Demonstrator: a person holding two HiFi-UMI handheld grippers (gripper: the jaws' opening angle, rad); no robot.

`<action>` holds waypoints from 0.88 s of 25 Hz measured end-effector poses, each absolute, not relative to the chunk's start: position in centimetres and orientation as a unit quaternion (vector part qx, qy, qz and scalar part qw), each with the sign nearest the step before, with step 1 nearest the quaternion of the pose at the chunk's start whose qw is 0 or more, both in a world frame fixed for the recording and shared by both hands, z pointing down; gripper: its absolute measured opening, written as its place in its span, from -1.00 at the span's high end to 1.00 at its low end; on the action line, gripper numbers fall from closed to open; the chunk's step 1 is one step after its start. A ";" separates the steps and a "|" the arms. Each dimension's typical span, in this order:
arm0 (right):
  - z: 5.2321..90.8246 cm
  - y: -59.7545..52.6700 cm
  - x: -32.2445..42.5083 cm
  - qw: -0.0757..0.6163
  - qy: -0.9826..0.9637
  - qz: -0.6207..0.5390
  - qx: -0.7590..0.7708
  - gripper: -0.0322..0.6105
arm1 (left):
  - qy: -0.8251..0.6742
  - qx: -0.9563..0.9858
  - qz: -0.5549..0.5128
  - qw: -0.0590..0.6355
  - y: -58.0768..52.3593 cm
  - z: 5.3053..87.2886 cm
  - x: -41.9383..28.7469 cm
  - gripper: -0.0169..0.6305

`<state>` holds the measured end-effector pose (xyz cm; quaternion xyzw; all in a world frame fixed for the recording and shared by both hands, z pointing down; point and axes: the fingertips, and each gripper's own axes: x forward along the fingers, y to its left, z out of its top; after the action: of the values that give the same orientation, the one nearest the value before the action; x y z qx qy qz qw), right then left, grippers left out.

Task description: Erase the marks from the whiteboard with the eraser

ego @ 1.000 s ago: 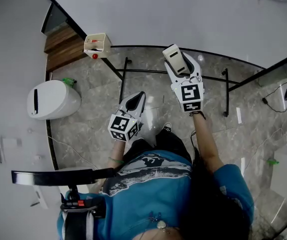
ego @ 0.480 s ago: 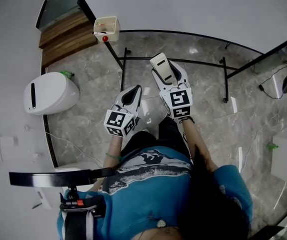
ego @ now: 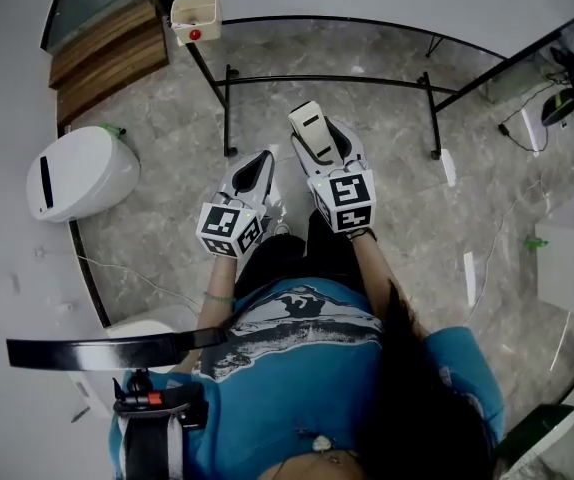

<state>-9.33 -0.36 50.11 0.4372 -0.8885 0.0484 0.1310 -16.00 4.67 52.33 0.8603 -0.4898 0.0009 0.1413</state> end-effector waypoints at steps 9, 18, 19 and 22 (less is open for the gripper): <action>51.1 3.2 -4.3 0.142 -0.874 0.061 0.460 0.08 | -0.462 0.878 0.000 0.127 7.2 51.3 -11.5 0.94; 50.1 6.8 0.8 0.139 -0.882 0.063 0.446 0.08 | -0.479 0.870 -0.013 0.116 10.7 49.4 -6.2 0.94; 50.3 7.5 1.4 0.139 -0.883 0.065 0.443 0.08 | -0.480 0.869 -0.011 0.116 11.4 49.5 -5.4 0.94; 50.4 9.3 2.8 0.140 -0.887 0.066 0.435 0.08 | -0.485 0.867 -0.007 0.114 13.3 49.7 -3.7 0.94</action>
<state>2.75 9.30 50.45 0.4349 -0.8871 0.0662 0.1398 -3.72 13.34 49.68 0.8672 -0.4846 -0.0069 0.1141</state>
